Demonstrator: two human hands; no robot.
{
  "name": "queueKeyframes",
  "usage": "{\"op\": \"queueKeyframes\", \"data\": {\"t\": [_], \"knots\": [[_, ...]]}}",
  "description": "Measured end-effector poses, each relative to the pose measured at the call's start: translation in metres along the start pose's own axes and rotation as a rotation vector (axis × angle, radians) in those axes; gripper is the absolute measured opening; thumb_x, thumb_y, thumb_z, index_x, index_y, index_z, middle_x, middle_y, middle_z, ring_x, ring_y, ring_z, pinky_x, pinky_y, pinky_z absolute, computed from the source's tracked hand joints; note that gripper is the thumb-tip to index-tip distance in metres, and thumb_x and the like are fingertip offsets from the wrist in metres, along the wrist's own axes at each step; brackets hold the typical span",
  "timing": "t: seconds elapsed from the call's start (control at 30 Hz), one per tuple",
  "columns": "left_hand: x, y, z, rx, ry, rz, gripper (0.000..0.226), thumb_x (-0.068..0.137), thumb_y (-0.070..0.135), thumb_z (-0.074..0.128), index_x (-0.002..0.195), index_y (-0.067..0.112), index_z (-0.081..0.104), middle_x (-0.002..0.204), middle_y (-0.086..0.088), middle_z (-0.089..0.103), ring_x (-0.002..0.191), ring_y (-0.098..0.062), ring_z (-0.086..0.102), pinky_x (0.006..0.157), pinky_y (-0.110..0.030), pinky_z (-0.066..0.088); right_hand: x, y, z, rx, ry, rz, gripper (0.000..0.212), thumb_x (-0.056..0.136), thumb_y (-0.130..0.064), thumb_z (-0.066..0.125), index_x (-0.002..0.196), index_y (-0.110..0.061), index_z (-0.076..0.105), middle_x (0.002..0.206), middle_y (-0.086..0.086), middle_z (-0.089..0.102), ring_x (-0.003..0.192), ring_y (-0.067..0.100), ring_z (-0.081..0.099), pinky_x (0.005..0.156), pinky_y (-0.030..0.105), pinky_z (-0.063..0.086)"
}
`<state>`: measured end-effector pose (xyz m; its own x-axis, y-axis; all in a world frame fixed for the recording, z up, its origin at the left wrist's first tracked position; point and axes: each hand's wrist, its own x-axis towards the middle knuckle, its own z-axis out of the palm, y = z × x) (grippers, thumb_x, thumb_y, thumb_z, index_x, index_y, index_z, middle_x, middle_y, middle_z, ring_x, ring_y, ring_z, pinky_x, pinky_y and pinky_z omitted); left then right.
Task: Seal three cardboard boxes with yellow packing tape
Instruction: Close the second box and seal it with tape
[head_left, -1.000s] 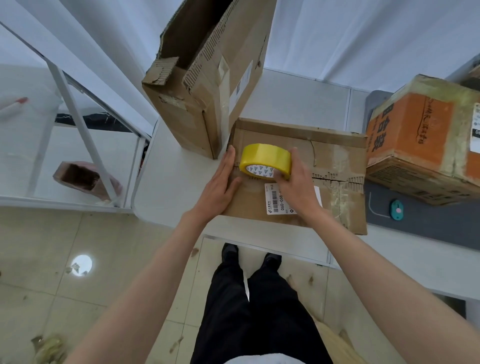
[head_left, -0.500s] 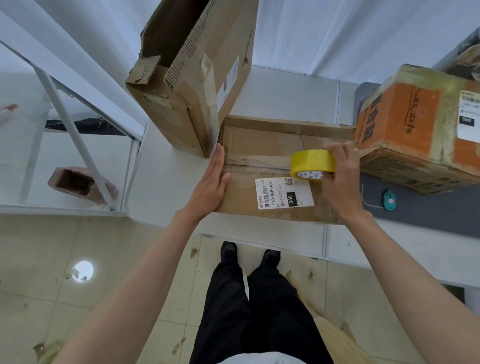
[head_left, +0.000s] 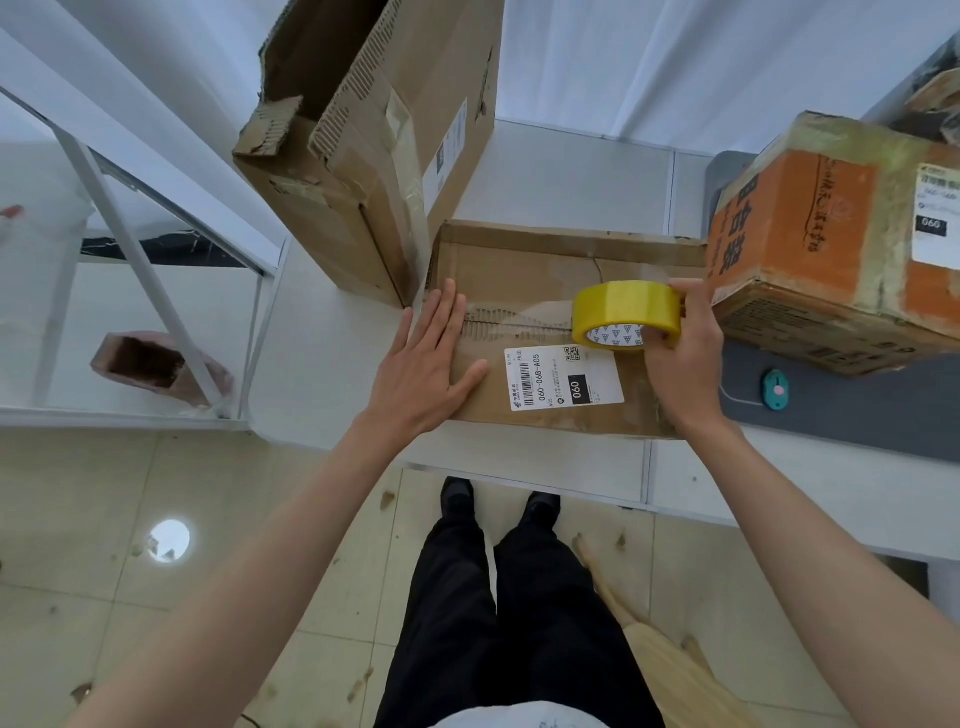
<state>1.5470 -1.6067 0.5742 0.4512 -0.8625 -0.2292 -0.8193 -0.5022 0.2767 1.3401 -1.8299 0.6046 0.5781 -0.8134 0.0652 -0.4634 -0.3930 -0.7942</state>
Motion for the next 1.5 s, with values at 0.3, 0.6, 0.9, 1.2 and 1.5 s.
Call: {"op": "queueKeyframes", "data": {"t": [0.3, 0.6, 0.9, 1.2, 1.5], "knots": [[0.004, 0.042, 0.012, -0.030, -0.001, 0.038, 0.078, 0.100, 0.070, 0.016, 0.163, 0.027, -0.003, 0.169, 0.002, -0.015, 0.155, -0.014, -0.016, 0.127, -0.038, -0.006, -0.005, 0.007, 0.007, -0.035, -0.010, 0.029, 0.034, 0.094, -0.006, 0.054, 0.115, -0.028, 0.037, 0.094, 0.004, 0.047, 0.082, 0.024, 0.049, 0.064, 0.032, 0.038], [0.014, 0.051, -0.002, -0.108, -0.021, 0.052, 0.068, 0.107, 0.047, 0.034, 0.161, 0.012, 0.014, 0.170, -0.006, -0.009, 0.155, -0.016, -0.012, 0.128, -0.038, -0.001, -0.010, 0.013, 0.010, -0.028, -0.023, 0.189, 0.033, 0.096, -0.037, 0.061, 0.123, -0.026, 0.045, 0.095, -0.008, 0.055, 0.093, 0.022, 0.057, 0.079, 0.055, 0.054], [0.014, 0.086, 0.021, 0.033, -0.046, -0.078, 0.097, 0.092, 0.076, 0.006, 0.161, 0.009, -0.010, 0.165, -0.016, -0.025, 0.152, -0.030, -0.027, 0.125, -0.050, -0.011, -0.001, 0.025, 0.010, -0.243, -0.001, 0.232, 0.065, 0.083, -0.070, 0.056, 0.109, -0.012, 0.071, 0.150, 0.009, 0.041, 0.138, 0.030, 0.036, 0.111, 0.056, 0.033], [0.007, 0.061, 0.021, 0.010, -0.055, 0.082, 0.087, 0.099, 0.068, 0.012, 0.160, 0.012, -0.013, 0.167, -0.003, -0.024, 0.153, -0.013, -0.023, 0.127, -0.039, -0.007, -0.029, 0.012, 0.019, -0.212, 0.032, 0.349, 0.077, 0.079, -0.077, 0.045, 0.121, -0.017, 0.069, 0.152, 0.009, 0.038, 0.141, 0.035, 0.032, 0.107, 0.060, 0.038], [0.000, 0.063, 0.021, 0.069, -0.032, 0.109, 0.088, 0.095, 0.074, 0.017, 0.163, 0.022, -0.006, 0.170, 0.005, -0.012, 0.157, -0.020, -0.012, 0.127, -0.049, -0.001, -0.054, -0.007, 0.038, -0.250, 0.099, 0.474, 0.068, 0.083, -0.072, 0.059, 0.124, -0.019, 0.067, 0.157, 0.007, 0.031, 0.150, 0.033, 0.020, 0.115, 0.060, 0.023]]}}
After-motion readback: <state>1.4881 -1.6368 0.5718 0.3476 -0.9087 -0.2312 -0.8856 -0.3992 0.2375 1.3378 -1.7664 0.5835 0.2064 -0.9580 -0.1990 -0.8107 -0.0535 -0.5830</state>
